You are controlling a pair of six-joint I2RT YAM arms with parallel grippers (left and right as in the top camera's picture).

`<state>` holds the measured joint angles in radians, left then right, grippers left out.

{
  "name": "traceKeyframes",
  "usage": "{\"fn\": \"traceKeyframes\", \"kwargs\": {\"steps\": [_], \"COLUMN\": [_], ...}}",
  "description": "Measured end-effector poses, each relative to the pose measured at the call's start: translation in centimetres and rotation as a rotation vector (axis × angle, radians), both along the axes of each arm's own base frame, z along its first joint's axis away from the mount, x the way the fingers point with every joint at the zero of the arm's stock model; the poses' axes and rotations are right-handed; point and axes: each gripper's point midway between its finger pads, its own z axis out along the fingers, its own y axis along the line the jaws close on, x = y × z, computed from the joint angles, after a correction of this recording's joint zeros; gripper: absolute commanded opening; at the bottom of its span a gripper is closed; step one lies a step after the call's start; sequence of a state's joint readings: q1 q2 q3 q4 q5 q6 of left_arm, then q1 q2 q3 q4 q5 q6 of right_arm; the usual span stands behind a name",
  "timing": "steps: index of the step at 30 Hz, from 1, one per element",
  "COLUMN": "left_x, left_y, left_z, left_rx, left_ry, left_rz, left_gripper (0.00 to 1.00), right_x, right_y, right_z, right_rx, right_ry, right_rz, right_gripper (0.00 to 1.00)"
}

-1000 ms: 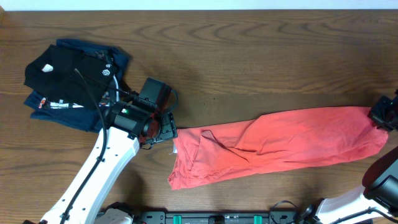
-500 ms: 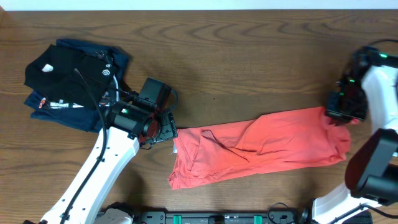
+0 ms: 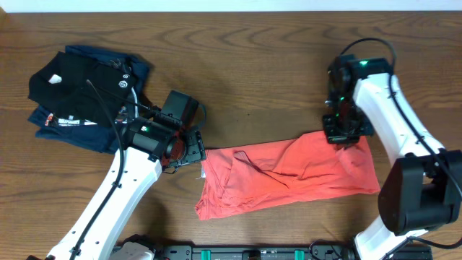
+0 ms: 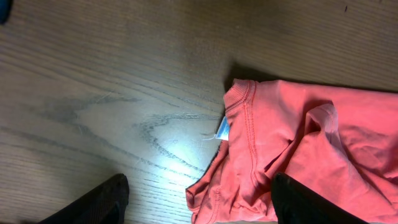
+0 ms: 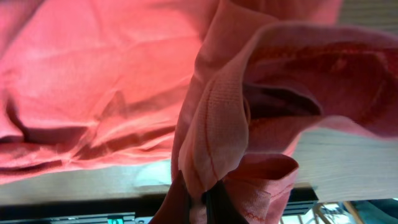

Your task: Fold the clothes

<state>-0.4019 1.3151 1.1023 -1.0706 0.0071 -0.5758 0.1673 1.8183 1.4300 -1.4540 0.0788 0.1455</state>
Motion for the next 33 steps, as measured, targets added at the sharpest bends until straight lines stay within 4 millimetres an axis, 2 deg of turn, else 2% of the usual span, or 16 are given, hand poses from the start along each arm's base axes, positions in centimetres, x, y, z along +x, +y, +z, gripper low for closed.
{"fn": "traceKeyframes", "kwargs": {"steps": [8, 12, 17, 27, 28, 29, 31, 33], "left_x": [-0.1, -0.1, -0.1, -0.1, -0.1, -0.1, -0.1, -0.1], "left_y": [0.0, 0.0, 0.0, 0.0, 0.0, 0.0, 0.0, 0.0], "left_z": [0.0, 0.0, 0.0, 0.0, 0.0, 0.0, 0.0, 0.0], "left_rx": [0.001, 0.001, 0.001, 0.001, 0.001, 0.001, 0.001, 0.001], "left_ry": [0.002, 0.002, 0.002, 0.002, 0.002, 0.002, 0.002, 0.002], "left_rz": [0.0, 0.0, 0.0, 0.0, 0.0, 0.0, 0.0, 0.0], "left_gripper": [0.75, 0.75, 0.75, 0.75, 0.75, 0.75, 0.75, 0.75], "right_x": [-3.0, -3.8, -3.9, -4.4, -4.5, -4.7, -4.8, -5.0], "right_y": [1.5, 2.2, 3.5, 6.2, 6.5, 6.9, 7.4, 7.8], "right_z": [-2.5, -3.8, -4.7, -4.9, -4.8, -4.8, -4.8, -4.7], "right_rx": [-0.023, -0.006, 0.025, 0.075, 0.093, 0.114, 0.149, 0.183], "right_ry": [0.082, 0.096, 0.082, 0.078, 0.084, 0.09, 0.1, 0.108], "right_rz": [0.046, 0.053, 0.07, 0.132, 0.142, 0.15, 0.163, 0.174], "right_gripper": [0.01, 0.01, 0.01, 0.01, 0.03, 0.12, 0.23, 0.41]}}
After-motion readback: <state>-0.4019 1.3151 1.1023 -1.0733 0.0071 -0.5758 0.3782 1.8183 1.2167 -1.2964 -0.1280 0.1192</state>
